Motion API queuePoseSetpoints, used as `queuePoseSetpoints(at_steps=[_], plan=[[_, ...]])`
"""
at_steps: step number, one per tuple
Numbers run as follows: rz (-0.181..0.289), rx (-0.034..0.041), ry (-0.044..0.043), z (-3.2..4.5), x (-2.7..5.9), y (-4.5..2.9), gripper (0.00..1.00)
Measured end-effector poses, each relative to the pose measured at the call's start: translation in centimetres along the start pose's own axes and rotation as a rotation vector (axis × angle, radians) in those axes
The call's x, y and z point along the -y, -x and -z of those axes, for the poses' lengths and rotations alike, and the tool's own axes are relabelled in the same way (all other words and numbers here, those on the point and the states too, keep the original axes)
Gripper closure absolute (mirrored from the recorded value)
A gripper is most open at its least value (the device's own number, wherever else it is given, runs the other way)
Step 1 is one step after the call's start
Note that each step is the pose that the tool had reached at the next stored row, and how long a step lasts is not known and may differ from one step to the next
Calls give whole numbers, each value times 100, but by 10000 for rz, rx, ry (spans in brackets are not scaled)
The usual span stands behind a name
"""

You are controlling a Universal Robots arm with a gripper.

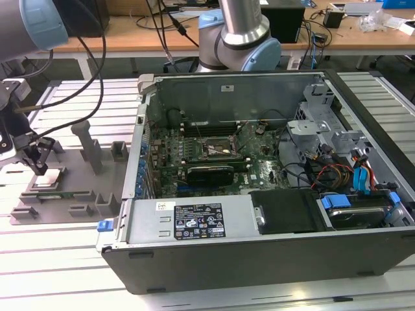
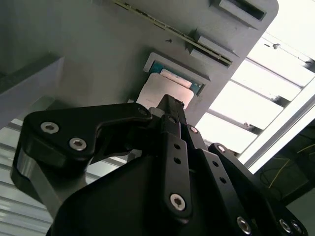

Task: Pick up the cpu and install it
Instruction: 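Pick up the cpu and move it towards the insertion slot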

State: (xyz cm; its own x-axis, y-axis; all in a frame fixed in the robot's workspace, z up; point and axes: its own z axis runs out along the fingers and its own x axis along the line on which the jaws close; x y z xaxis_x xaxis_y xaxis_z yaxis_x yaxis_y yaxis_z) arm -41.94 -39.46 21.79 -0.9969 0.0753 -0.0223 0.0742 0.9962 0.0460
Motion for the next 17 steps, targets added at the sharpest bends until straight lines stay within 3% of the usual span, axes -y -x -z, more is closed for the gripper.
queuePoseSetpoints(at_steps=[7, 12, 14, 16, 17], plan=[[0, 1, 1, -3, 0, 0, 89], [0, 1, 1, -4, 0, 0, 58], [-1, 1, 1, -4, 0, 0, 58], [-1, 2, 1, -5, 0, 0, 45], [0, 6, 4, -14, 0, 1, 45]])
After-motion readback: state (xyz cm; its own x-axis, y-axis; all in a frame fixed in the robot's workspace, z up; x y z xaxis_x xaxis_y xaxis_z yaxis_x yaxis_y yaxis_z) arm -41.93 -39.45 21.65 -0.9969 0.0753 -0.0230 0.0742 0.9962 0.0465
